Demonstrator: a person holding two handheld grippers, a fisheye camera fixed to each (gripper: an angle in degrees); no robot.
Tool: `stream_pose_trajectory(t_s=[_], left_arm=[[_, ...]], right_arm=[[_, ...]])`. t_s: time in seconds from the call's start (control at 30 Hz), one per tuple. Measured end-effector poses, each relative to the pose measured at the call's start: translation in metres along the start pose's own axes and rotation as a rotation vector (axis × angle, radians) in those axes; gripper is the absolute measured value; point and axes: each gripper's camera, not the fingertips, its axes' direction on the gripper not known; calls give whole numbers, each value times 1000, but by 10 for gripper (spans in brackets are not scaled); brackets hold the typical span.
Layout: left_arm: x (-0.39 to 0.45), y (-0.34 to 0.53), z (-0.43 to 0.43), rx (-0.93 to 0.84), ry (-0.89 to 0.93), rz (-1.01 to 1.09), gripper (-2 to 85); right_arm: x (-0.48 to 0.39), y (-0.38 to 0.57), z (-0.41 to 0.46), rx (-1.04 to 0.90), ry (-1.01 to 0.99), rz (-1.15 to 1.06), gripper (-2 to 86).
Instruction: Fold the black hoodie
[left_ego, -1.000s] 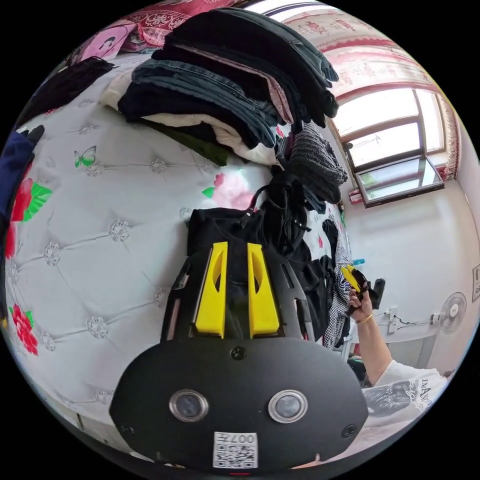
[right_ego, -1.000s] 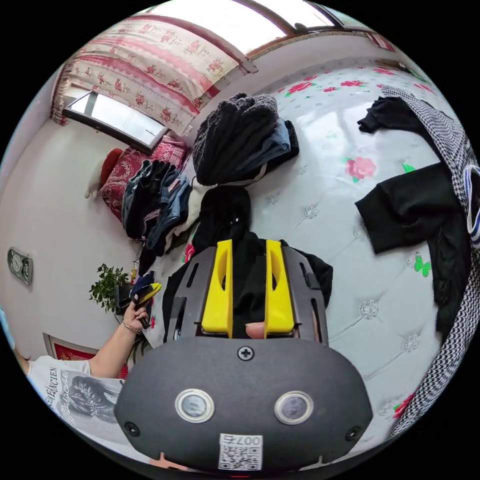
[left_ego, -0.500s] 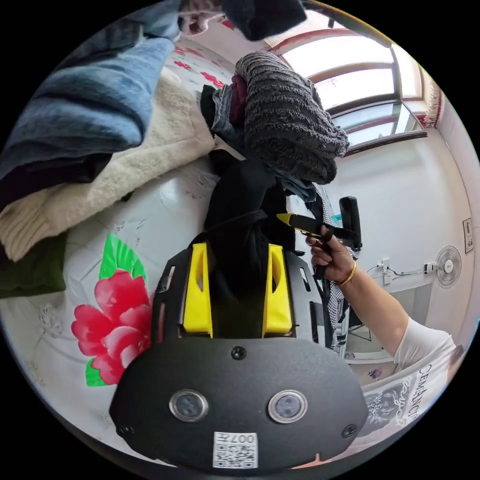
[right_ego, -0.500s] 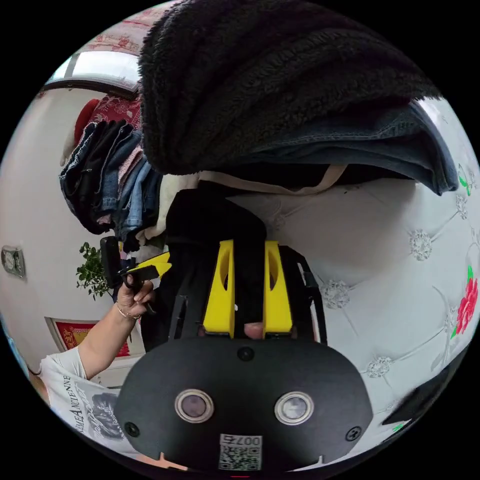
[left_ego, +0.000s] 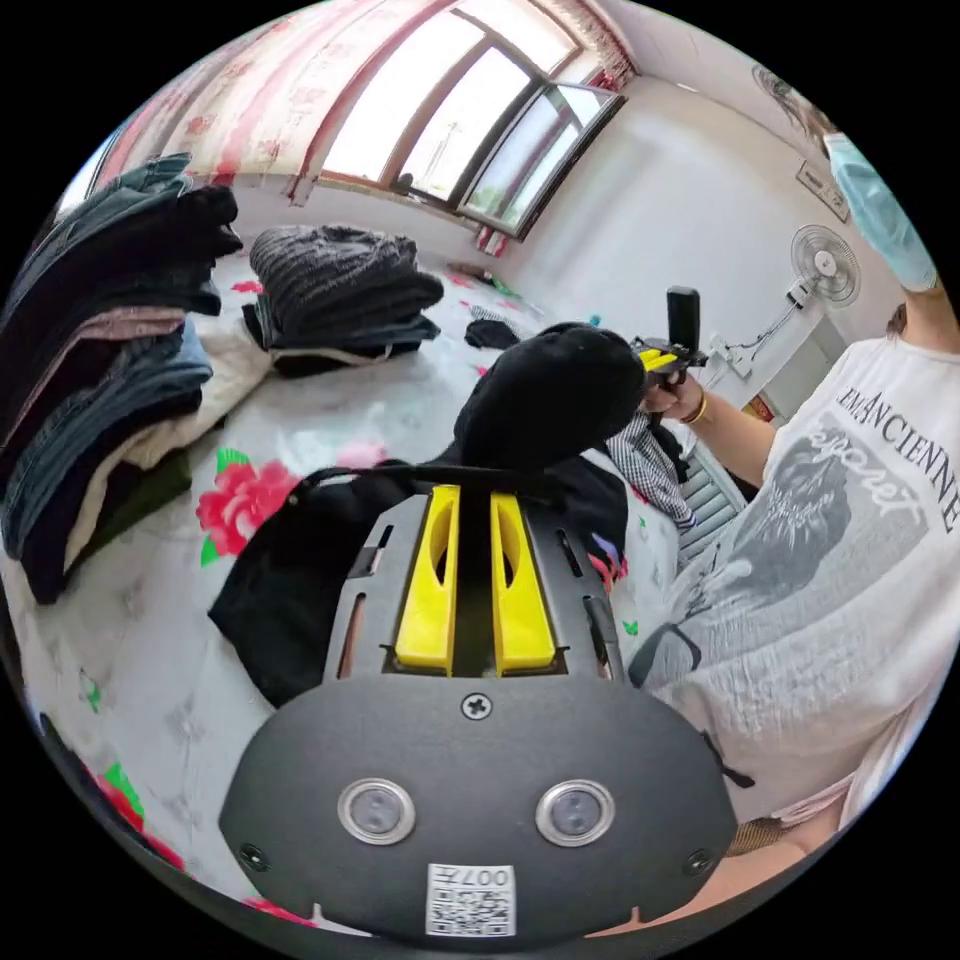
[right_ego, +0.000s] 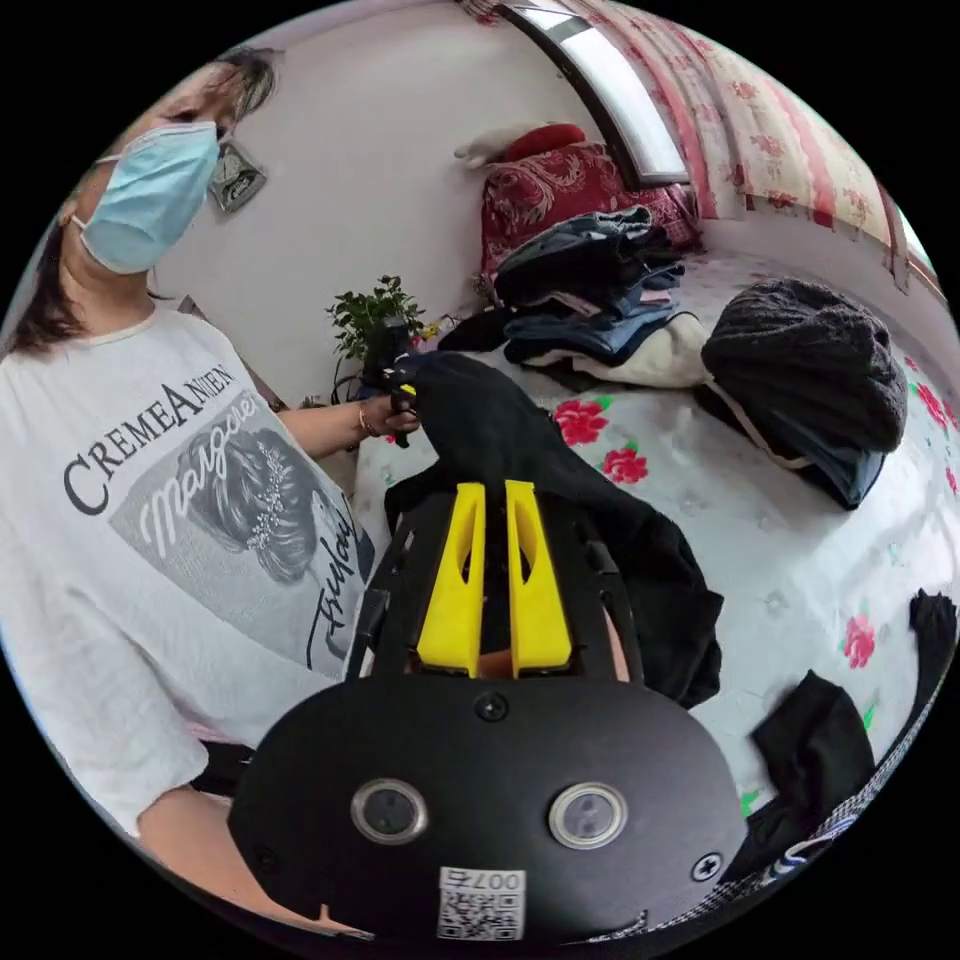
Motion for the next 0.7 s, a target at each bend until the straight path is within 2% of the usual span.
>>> stream_pose_trajectory(t_s=[0.1, 0.17, 0.27, 0.4, 0.47, 0.5, 0.57, 0.6, 0.7], left_arm=[[28, 63, 22, -81, 31, -150, 41], [42, 83, 23, -52, 33, -220, 42], [69, 67, 27, 15, -38, -195, 52], [87, 13, 62, 54, -45, -106, 71], [87, -12, 106, 1, -29, -106, 77], [86, -15, 121, -40, -24, -111, 77], [85, -11, 171, -209, 14, -128, 77], [87, 2, 206, -340, -9, -132, 76], [102, 16, 198, -255, -52, -92, 72]], right_arm=[[-24, 49, 57, -216, 50, 121, 46], [-35, 62, 72, -237, 81, 168, 49], [-45, 54, 70, -86, 160, 203, 57], [-29, 27, 91, 87, 194, 231, 74], [-13, 25, 117, 51, 202, 287, 79], [-1, 29, 140, -15, 146, 338, 79], [9, 47, 176, -132, 99, 409, 80], [4, 62, 179, -53, 123, 416, 82], [-2, 71, 155, -11, 112, 469, 88]])
